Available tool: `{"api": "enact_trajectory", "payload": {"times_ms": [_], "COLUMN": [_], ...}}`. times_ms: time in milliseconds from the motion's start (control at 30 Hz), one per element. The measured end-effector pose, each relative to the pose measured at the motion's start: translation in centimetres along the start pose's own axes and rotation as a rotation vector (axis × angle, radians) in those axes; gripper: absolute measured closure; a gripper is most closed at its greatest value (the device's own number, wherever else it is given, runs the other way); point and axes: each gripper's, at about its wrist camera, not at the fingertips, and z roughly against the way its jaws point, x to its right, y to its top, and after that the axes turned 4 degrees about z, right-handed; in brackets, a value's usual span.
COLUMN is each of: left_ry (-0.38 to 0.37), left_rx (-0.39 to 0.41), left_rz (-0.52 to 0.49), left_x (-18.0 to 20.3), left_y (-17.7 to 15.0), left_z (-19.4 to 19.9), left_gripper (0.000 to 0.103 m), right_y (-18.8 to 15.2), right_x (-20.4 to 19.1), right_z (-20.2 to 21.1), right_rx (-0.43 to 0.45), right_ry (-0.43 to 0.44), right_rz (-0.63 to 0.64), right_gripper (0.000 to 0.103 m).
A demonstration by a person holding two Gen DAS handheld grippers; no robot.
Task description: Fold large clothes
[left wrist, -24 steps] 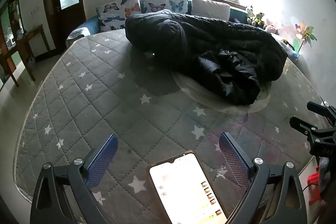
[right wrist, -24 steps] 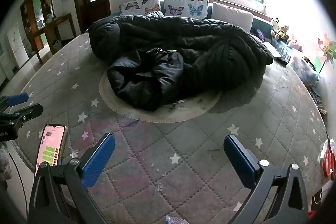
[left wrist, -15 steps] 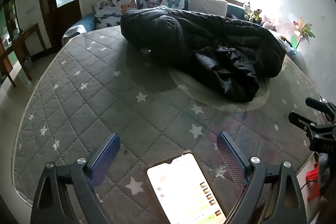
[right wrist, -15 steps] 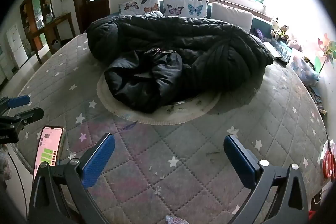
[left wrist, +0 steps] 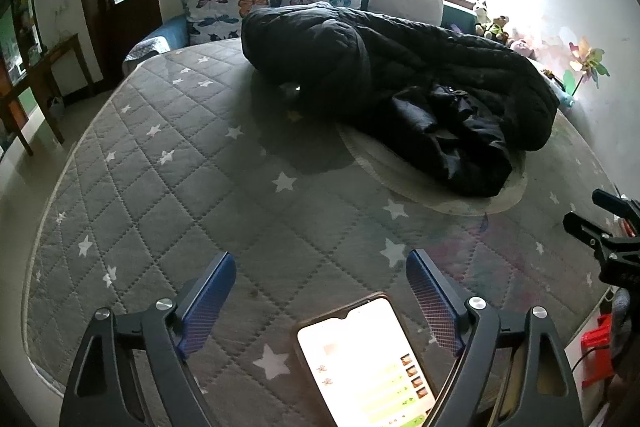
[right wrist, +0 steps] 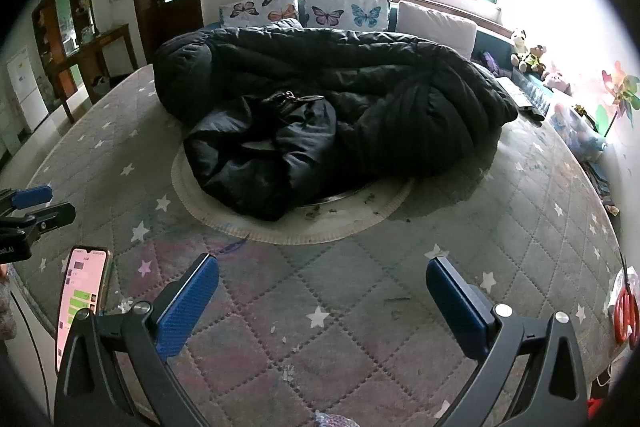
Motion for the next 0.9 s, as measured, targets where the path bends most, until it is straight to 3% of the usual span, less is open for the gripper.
{"api": "enact_trajectory", "payload": {"times_ms": [433,900], "left_ry": [-0.014,-0.019], "left_rx": [-0.052,-0.012], "left_rz": [-0.005,-0.012], "left_x": [-0.6,-0.1], "left_y": [0.2,0.9], "left_z": [-1.3,-0.6], "left_gripper": [0.013,0.013], "right_y": [0.1,0.5], "right_x": [0.4,0.6], "right_z": [-0.5,-0.3], "right_rx": [-0.008,0.009], "right_ry": [-0.005,-0.006], "right_rz": [-0.016,-0.03], "right_gripper": [0.0,0.0]}}
